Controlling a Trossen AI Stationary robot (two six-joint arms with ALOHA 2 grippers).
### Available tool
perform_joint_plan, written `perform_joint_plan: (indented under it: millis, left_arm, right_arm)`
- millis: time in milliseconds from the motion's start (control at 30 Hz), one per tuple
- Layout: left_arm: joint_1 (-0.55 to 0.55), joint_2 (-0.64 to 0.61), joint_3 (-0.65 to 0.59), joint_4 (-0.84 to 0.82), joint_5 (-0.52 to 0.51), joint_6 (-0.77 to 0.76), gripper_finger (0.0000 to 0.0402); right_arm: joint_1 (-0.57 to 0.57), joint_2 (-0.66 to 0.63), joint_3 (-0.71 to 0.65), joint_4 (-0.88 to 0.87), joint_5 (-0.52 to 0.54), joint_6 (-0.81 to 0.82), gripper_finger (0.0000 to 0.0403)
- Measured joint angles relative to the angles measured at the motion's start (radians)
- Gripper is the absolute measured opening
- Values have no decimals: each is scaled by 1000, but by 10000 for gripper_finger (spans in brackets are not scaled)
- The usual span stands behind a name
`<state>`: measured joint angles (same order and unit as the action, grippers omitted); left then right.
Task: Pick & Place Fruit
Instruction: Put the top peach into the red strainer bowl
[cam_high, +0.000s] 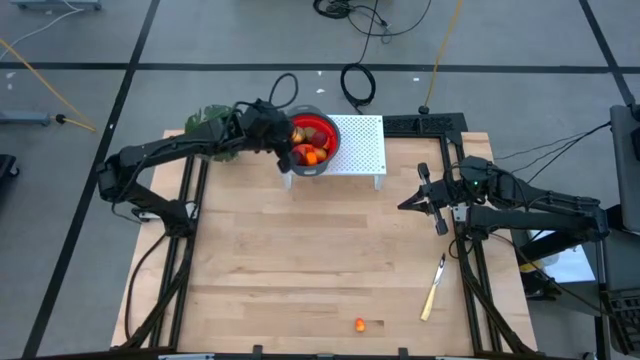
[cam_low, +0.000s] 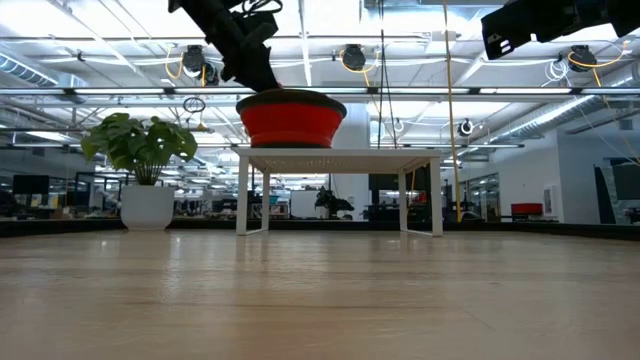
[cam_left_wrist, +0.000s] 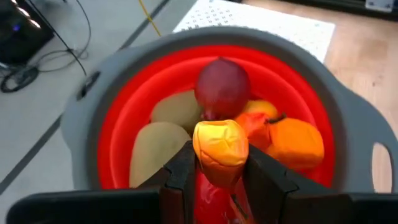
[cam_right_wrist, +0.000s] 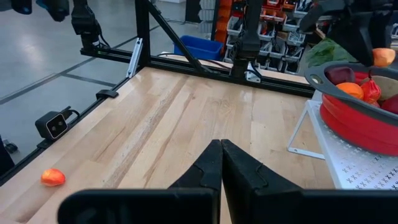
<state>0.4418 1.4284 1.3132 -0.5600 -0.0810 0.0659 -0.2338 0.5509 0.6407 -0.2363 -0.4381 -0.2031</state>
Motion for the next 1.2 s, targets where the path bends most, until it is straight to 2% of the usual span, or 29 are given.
perform_joint_plan:
  millis: [400,600,1200]
  left_arm:
    - [37,0,0,-43,51,2,104]
    - [53,13,0,-44,74,9,104]
    - [55,12,0,-42,80,-18,104]
  right_arm:
    - [0,0,0,0,1,0,0]
    - [0,0,0,0,77,1,0]
    - [0,0,0,0,75,0,0]
